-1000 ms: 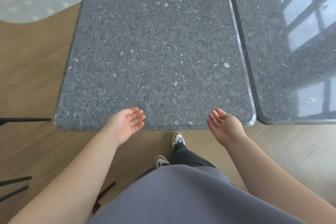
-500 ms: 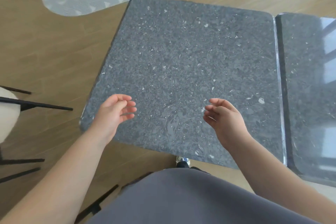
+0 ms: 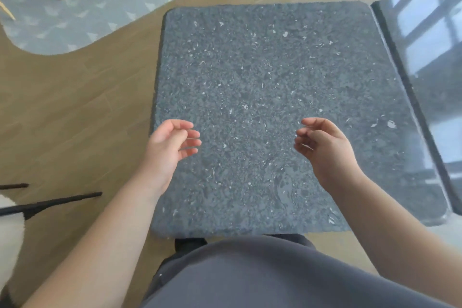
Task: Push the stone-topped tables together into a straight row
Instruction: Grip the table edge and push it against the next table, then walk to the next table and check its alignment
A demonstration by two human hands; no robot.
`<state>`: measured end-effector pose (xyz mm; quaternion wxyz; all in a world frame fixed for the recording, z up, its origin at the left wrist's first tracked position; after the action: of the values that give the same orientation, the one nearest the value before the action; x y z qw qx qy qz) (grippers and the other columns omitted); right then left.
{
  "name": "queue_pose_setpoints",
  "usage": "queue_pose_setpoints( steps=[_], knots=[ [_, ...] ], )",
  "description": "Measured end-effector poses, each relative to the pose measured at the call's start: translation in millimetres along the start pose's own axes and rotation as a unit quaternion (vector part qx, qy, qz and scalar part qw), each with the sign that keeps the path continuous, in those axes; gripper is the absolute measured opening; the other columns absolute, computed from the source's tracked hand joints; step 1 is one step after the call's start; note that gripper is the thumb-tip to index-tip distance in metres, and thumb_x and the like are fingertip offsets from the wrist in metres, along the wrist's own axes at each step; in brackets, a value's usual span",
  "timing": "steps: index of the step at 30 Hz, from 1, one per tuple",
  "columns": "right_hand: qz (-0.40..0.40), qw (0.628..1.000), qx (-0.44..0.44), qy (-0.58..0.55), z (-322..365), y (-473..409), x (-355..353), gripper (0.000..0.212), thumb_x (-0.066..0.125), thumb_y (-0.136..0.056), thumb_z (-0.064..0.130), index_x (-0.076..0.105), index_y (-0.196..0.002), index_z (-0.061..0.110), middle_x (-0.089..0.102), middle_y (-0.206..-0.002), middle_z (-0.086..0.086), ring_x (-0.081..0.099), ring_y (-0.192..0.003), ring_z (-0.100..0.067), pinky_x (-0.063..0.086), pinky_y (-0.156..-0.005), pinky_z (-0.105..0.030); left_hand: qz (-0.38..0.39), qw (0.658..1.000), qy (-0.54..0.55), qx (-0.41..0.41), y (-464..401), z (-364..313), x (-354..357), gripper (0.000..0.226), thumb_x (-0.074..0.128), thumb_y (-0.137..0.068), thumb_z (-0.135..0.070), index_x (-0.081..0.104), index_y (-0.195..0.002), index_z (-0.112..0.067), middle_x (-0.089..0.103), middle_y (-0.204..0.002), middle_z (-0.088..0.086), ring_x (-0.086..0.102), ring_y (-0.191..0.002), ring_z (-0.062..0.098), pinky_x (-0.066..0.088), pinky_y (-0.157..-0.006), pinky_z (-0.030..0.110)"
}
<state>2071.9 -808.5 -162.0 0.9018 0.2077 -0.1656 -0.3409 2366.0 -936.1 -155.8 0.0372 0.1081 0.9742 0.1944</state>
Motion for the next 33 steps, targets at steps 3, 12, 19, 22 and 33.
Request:
queue_pose_setpoints(
  steps=[3, 12, 19, 22, 33],
  knots=[
    [-0.101, 0.992, -0.043, -0.056, -8.7, 29.7, 18.8, 0.032, 0.041, -0.090, -0.007, 0.063, -0.096, 0.015, 0.065, -0.075, 0.001, 0.061, -0.067, -0.016, 0.055, -0.071, -0.030, 0.114, 0.992, -0.051, 0.009, -34.7, -20.8, -12.1, 0.026, 0.042, -0.102, 0.000, 0.063, -0.097, -0.014, 0.073, -0.083, 0.000, 0.070, -0.078, 0.018, 0.058, -0.073, 0.033],
    [-0.244, 0.953, -0.114, -0.140, -11.0, 119.2, 40.0, 0.036, 0.037, -0.088, -0.010, 0.062, -0.099, 0.013, 0.063, -0.075, -0.001, 0.060, -0.067, -0.015, 0.054, -0.071, -0.030, 0.273, 0.960, -0.062, 0.024, -63.0, -60.4, -22.7, 0.020, 0.049, -0.090, -0.018, 0.066, -0.100, -0.017, 0.074, -0.091, 0.005, 0.071, -0.087, 0.024, 0.058, -0.077, 0.037],
    [-0.281, 0.942, -0.129, -0.129, -20.0, 148.3, 39.8, 0.036, 0.037, -0.090, -0.010, 0.063, -0.099, 0.014, 0.064, -0.077, 0.000, 0.061, -0.069, -0.014, 0.054, -0.074, -0.030, 0.352, 0.931, -0.086, 0.046, -56.5, -74.5, 17.7, 0.020, 0.049, -0.092, -0.020, 0.065, -0.103, -0.016, 0.074, -0.092, 0.003, 0.072, -0.090, 0.024, 0.057, -0.080, 0.038],
    [-0.319, 0.928, -0.136, -0.140, -23.1, 159.2, 45.7, 0.035, 0.037, -0.090, -0.009, 0.062, -0.100, 0.013, 0.063, -0.077, -0.001, 0.060, -0.071, -0.016, 0.054, -0.074, -0.030, 0.371, 0.924, -0.074, 0.052, -57.9, -78.4, 25.3, 0.021, 0.048, -0.092, -0.017, 0.066, -0.103, -0.016, 0.074, -0.093, 0.004, 0.072, -0.090, 0.024, 0.057, -0.078, 0.036],
    [-0.503, 0.799, -0.264, -0.197, -43.6, 283.7, 171.6, 0.030, 0.042, -0.084, -0.001, 0.063, -0.099, 0.013, 0.067, -0.074, 0.002, 0.063, -0.069, -0.015, 0.054, -0.072, -0.032, 0.605, 0.791, -0.038, 0.080, -36.7, -133.7, 7.1, 0.023, 0.048, -0.088, -0.015, 0.063, -0.104, -0.014, 0.073, -0.090, 0.003, 0.071, -0.086, 0.021, 0.057, -0.075, 0.034]
  ],
)
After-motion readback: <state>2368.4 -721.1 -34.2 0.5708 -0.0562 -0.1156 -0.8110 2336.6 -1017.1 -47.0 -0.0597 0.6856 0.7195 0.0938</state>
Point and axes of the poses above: each hand's wrist, its own y-axis away from the middle knuckle, its own x-axis out of the palm, z = x × y, the point moved 5 cm from there along -y, towards the middle knuckle
